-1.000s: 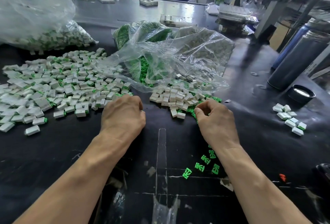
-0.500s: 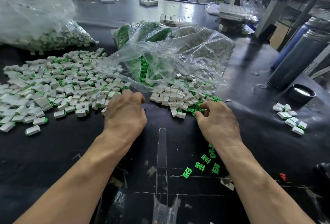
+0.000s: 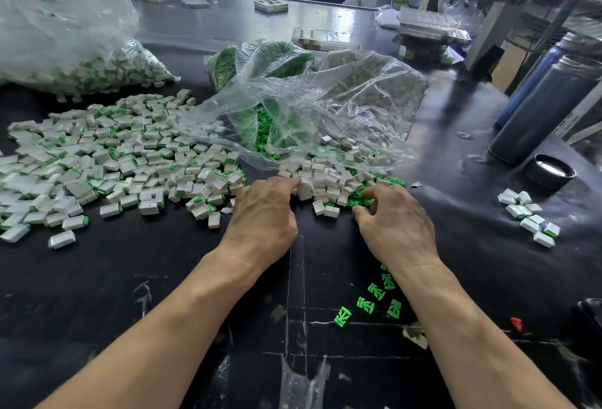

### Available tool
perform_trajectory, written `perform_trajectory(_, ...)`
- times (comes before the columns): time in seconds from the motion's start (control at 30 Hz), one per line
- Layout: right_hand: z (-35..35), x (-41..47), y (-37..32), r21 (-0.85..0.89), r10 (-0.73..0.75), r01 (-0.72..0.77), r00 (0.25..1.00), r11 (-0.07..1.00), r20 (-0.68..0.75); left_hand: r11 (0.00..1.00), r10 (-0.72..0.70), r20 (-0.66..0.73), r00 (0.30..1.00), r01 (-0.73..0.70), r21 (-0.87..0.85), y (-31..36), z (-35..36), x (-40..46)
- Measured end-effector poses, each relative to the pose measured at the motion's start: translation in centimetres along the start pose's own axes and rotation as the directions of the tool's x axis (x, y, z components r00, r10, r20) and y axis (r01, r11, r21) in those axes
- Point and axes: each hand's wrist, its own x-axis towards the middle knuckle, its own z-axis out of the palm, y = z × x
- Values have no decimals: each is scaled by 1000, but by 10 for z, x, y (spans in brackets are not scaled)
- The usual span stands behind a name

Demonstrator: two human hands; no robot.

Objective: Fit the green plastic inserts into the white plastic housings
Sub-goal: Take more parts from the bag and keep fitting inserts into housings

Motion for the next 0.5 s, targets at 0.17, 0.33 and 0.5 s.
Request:
perform_trajectory(0.17, 0, -2, 1, 42, -6, 6, 1000, 999, 0, 992, 19, -19, 1000, -21, -125, 8, -4, -8)
perform_trajectory(0.33, 1, -3, -1, 89, -46, 45, 999, 995, 11, 984, -2, -18, 1000, -1, -176, 8, -6, -9)
perform_trajectory(0.5, 3, -2, -4, 55, -52, 51, 999, 997, 1, 990, 19, -11, 1000, -21, -143, 10, -6, -10)
